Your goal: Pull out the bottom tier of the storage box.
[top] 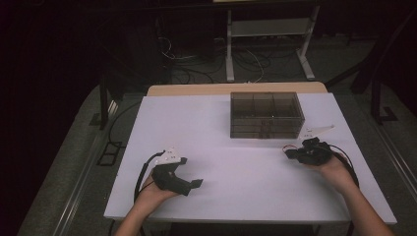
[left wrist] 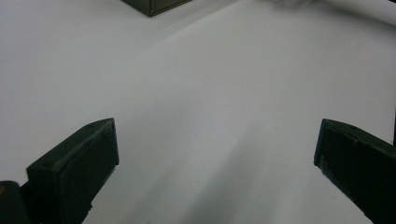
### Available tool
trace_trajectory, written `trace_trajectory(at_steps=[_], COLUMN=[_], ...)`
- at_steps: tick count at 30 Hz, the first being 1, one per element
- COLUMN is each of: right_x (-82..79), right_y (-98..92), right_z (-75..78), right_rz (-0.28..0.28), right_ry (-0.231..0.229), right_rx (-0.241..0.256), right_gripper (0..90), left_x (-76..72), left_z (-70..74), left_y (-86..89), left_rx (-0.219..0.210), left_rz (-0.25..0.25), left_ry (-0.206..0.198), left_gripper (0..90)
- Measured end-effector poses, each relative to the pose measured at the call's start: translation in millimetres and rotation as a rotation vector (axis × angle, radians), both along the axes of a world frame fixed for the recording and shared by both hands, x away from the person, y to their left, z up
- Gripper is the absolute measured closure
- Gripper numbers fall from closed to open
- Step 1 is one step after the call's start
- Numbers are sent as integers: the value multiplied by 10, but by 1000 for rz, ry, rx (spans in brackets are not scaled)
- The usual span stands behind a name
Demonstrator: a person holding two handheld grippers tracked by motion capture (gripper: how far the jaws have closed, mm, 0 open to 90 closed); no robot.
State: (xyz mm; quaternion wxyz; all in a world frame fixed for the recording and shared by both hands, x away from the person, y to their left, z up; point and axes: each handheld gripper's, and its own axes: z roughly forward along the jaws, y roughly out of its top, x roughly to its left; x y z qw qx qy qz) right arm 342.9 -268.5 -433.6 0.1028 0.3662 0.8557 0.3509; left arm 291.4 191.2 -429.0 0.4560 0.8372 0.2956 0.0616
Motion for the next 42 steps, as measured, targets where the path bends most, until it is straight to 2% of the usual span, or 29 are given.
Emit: trace_trajectory(at_steps=[22,42], right_x=[21,69], right_y=[-336,-541], right_z=[39,-39], right_rz=[-92,-154], right_ry=[-3,17], right_rx=[15,-1], right_gripper=[857,856], left_x=[-3,-5], left_z=[0,-1], left_y=[-2,1], left_rx=[3,4], left_rz=[-2,-2], left_ry=[0,-1], left_gripper=[0,0])
